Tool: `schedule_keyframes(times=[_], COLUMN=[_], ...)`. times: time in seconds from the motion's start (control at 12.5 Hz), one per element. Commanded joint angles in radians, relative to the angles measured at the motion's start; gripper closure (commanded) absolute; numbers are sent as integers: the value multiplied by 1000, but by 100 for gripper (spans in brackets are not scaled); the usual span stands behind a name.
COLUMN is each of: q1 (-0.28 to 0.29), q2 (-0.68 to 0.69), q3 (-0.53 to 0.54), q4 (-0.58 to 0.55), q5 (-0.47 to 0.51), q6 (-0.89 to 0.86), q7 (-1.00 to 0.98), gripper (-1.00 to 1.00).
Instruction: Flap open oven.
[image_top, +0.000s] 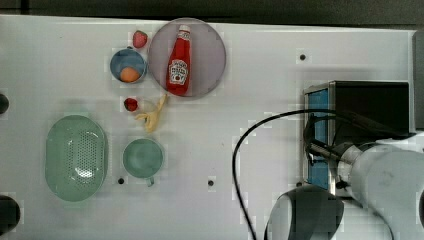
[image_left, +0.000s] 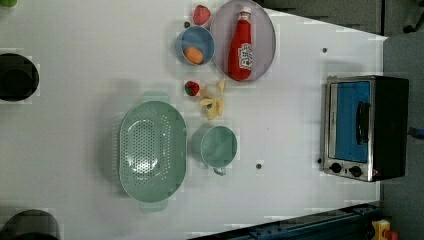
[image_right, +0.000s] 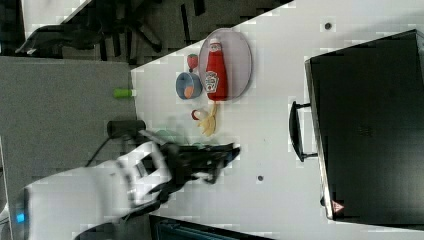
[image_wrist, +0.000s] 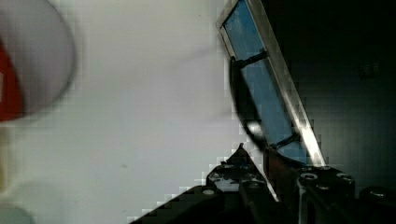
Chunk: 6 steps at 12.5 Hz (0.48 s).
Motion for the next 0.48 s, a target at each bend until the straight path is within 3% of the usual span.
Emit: schedule_keyframes(times=[0.08, 0.48], q1=[-14, -16], q2=[82, 224], q3=[-46, -96], q4=[-48, -53], q5=[-8, -6], q6=[94, 258], q7=[-272, -404], gripper=[65, 65])
